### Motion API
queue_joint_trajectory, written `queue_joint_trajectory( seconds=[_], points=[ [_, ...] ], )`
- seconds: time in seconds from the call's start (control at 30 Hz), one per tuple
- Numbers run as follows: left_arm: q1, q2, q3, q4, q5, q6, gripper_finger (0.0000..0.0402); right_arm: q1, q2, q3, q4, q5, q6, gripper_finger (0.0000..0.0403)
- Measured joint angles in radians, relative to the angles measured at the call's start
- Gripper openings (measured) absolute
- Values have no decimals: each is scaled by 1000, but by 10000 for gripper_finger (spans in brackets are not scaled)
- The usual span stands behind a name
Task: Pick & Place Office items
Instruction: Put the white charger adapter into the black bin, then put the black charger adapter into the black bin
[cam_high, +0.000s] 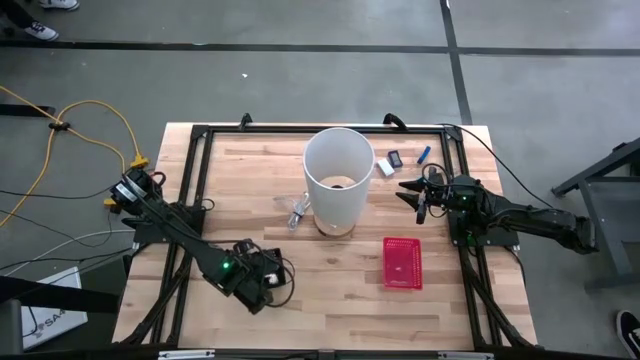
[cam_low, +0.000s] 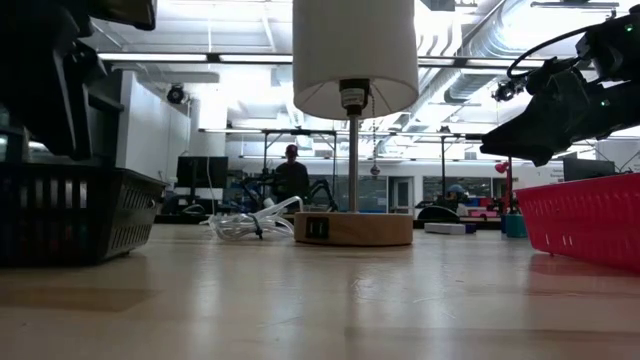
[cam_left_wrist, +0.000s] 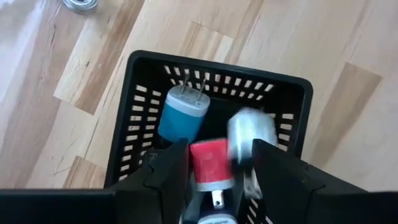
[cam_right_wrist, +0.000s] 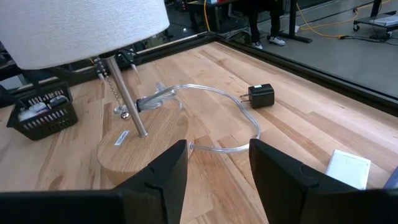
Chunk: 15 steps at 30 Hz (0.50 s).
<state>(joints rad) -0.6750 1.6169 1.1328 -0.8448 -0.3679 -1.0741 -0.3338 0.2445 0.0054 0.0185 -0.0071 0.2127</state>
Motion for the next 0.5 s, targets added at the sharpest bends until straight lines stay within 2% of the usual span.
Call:
queue_joint_trajectory(
  seconds=[0.5],
  points=[
    [0, 0, 0, 0, 0, -7, 172, 0, 0, 0, 0, 0, 0, 160]
  ],
)
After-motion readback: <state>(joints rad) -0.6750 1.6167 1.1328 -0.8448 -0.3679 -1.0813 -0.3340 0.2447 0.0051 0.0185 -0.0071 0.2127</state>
